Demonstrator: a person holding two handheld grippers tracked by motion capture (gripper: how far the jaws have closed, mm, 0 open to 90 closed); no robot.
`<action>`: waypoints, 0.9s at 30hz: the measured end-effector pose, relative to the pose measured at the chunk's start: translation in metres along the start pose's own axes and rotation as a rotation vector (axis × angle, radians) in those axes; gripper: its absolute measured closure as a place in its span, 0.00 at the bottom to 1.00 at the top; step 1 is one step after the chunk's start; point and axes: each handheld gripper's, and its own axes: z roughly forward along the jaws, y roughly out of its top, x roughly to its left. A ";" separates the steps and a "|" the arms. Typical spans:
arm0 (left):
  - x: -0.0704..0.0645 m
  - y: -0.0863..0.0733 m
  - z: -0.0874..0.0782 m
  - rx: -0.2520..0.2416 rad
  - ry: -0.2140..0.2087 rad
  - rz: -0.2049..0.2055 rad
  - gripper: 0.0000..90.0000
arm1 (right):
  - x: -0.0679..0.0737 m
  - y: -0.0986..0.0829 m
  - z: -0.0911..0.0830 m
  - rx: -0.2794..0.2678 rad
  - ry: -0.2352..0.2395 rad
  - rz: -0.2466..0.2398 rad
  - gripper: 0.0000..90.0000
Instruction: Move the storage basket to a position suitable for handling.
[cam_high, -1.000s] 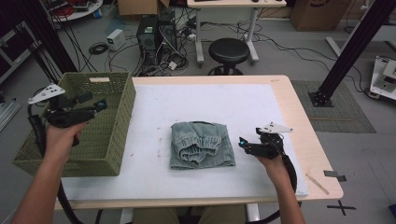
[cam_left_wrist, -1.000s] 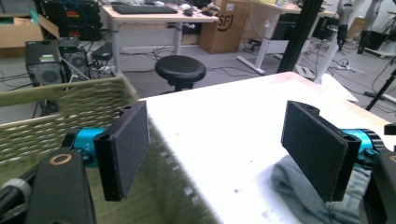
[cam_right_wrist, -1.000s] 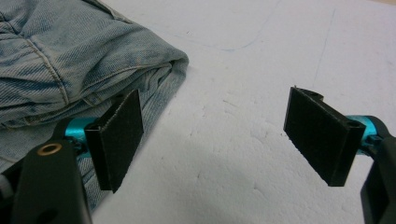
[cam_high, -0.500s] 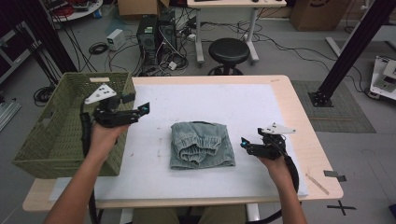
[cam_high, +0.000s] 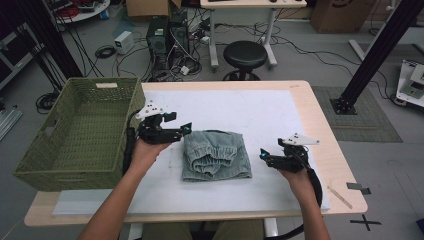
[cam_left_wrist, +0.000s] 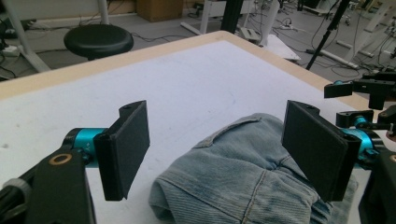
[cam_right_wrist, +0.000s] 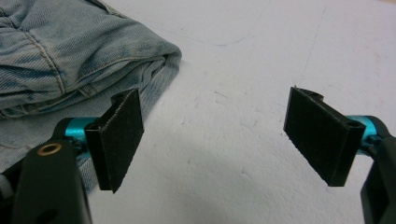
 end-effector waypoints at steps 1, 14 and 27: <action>0.000 0.000 0.000 0.000 0.000 0.000 0.26 | 0.000 0.000 0.000 -0.002 0.000 -0.002 0.23; -0.003 -0.040 0.031 0.130 0.017 -0.079 0.26 | -0.001 -0.002 -0.001 0.001 0.004 0.004 0.23; 0.002 -0.053 0.032 0.157 0.046 -0.108 0.26 | -0.003 -0.003 -0.003 -0.004 0.001 0.010 0.23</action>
